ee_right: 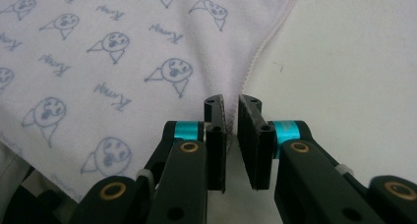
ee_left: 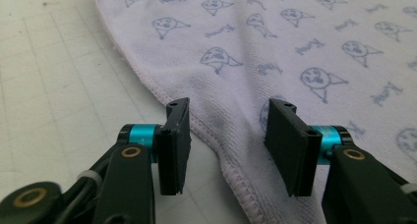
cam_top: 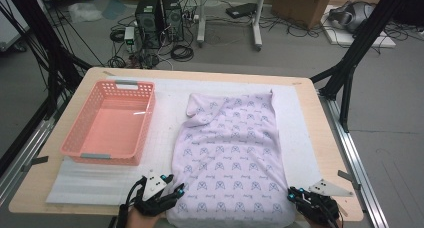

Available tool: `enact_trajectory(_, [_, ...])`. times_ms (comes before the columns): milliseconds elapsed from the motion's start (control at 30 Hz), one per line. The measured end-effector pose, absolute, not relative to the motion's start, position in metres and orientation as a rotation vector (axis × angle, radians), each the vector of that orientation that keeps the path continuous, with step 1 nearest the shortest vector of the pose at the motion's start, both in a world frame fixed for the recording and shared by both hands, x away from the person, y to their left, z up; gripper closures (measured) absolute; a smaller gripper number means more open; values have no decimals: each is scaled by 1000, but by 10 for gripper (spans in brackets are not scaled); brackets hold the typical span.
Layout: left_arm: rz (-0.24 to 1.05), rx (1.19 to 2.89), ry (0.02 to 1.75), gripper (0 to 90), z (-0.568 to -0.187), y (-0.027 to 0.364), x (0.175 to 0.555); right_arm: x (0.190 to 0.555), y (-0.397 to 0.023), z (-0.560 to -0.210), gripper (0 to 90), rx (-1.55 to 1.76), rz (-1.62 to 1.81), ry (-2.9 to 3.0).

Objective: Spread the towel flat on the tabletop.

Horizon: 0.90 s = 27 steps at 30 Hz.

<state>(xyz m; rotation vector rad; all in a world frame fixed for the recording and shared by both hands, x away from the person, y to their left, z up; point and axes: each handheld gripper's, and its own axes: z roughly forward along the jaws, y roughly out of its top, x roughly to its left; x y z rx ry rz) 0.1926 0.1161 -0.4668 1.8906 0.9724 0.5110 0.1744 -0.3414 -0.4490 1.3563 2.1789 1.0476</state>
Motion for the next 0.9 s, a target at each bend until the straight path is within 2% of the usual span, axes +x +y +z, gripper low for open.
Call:
enact_trajectory(167, [488, 1898, 924, 793, -468, 116, 190, 173, -339, -448, 853, 1347, 1039, 2194])
enact_trajectory(233, [485, 1900, 917, 850, -468, 114, 190, 173, -339, -448, 859, 1341, 1038, 2198])
enact_trajectory(367, [398, 1877, 954, 860, -466, 120, 193, 172, -341, -448, 868, 1338, 1042, 2208])
enact_trajectory(800, [285, 1910, 961, 863, -459, 135, 166, 144, -354, -444, 876, 1348, 1056, 2284])
enact_trajectory(867, [284, 1897, 955, 842, -457, 134, 163, 139, -355, -444, 871, 1347, 1054, 2297])
enact_trajectory(900, [307, 1877, 959, 769, -456, 134, 162, 138, -355, -444, 845, 1349, 1058, 2298])
